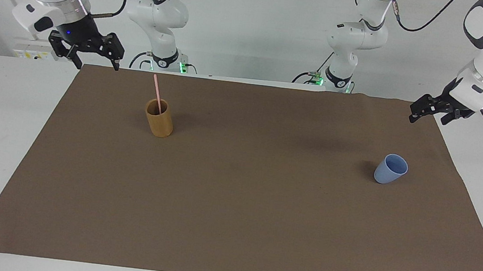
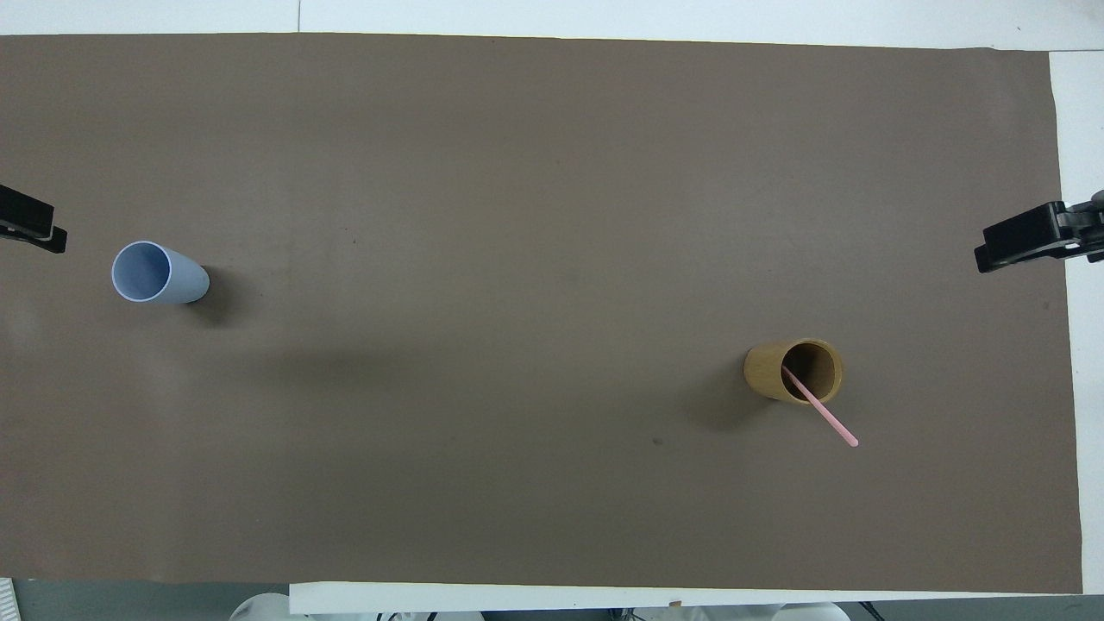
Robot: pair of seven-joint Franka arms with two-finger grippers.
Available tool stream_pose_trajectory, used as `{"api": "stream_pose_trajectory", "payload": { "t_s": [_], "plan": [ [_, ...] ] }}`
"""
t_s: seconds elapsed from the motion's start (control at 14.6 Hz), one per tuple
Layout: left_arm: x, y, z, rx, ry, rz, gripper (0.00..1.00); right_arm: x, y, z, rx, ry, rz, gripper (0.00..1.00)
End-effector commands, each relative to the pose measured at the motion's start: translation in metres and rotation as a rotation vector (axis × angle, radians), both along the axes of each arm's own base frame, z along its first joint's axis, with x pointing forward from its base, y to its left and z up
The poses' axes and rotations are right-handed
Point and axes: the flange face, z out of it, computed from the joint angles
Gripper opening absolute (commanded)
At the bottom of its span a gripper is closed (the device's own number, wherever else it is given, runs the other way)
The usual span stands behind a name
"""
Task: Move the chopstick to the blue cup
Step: 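Grasp the blue cup with the left gripper and slide it toward the table center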
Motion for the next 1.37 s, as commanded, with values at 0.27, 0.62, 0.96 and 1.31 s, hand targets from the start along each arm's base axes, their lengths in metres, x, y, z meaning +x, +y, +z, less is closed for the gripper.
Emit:
{"api": "stream_pose_trajectory", "payload": {
  "t_s": [0.27,0.62,0.96,1.31],
  "plan": [
    [-0.009,0.009,-0.005,0.004,0.009,0.009,1.00,-0.007,0.001,0.000,-0.004,0.005,-0.009,1.00],
    [-0.018,0.060,-0.110,0.016,-0.162,0.096,1.00,-0.007,0.001,0.000,-0.004,0.005,-0.009,1.00],
    [0.002,0.072,-0.198,0.007,-0.164,0.113,1.00,-0.007,0.001,0.000,-0.004,0.005,-0.009,1.00],
    [0.000,0.074,-0.229,0.004,-0.129,0.129,0.01,-0.007,-0.002,0.000,-0.004,0.005,-0.016,1.00]
  ]
}}
